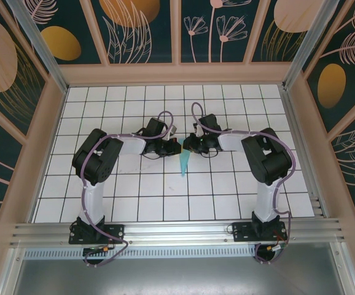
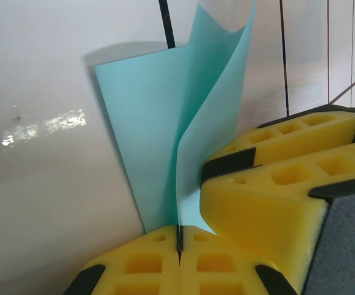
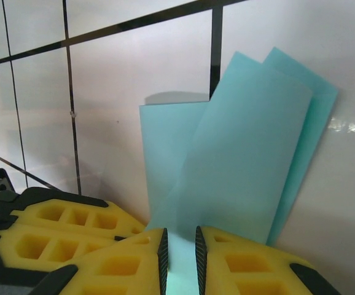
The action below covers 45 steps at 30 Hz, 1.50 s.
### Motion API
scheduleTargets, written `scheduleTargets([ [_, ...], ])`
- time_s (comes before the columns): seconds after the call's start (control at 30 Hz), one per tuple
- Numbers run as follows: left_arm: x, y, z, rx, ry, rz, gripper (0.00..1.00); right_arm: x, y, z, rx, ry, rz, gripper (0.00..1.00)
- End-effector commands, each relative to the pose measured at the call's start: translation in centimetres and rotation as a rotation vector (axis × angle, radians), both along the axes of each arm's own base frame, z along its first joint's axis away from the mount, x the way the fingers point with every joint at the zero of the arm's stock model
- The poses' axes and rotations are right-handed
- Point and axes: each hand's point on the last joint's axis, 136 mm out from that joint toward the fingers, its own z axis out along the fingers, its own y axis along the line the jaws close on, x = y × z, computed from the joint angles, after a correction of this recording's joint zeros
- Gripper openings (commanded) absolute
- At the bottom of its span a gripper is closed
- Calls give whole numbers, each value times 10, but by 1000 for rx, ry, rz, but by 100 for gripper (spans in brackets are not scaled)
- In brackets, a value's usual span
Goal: Fold a paper plane with a square sheet of paper (fold left side to right side)
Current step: Fold the wing for the fifth time at the center of the table.
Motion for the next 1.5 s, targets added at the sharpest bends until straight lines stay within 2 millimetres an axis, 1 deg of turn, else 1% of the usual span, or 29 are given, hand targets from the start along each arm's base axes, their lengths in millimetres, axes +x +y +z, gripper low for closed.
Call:
scheduleTargets([
  [0.0,9,33,-57,203,-16,81,0,7,0,-5,-35,-19,9,23],
  [0.23,7,37,-61,226,-15,81,0,13,-7,-9,-62,-24,6,24],
  [0.37,6,38,-62,228,-14,79,0,20,-10,-7,-60,-32,-1,24],
  [0.43,6,37,-60,223,-16,77,0,20,-10,-10,-67,-23,6,24],
  [0.5,5,35,-55,205,-21,77,0,16,-10,-16,-75,2,15,23],
  [0.6,6,34,-39,186,-47,77,0,3,-11,-27,-90,48,20,23],
  [0.67,8,35,-25,191,-77,75,6,-4,-13,-33,-93,74,15,23],
  [0.73,9,39,-12,204,-104,79,9,-9,-15,-37,-94,91,10,23],
  [0.77,11,39,-1,202,-124,83,11,-11,-15,-38,-93,97,8,23],
  [0.9,8,45,27,197,-173,91,21,-13,-14,-41,-98,104,7,23],
  [1.03,-3,49,48,166,-195,93,24,-12,-13,-39,-96,99,10,23],
  [1.1,-16,45,58,105,-194,69,24,-12,-12,-39,-96,98,11,23],
  [1.13,-21,42,72,58,-214,61,24,-11,-12,-39,-96,95,11,23],
  [1.2,-35,30,89,-29,-226,25,24,-11,-11,-38,-93,92,13,23],
  [1.27,-47,16,97,-82,-226,-15,25,-11,-10,-37,-91,90,15,23],
  [1.33,-58,1,97,-104,-215,-55,25,-10,-9,-37,-90,88,17,23],
  [1.4,-65,-10,91,-113,-199,-81,25,-11,-8,-37,-91,90,19,23],
  [1.47,-67,-19,81,-112,-178,-95,24,-11,-7,-38,-94,92,21,23],
])
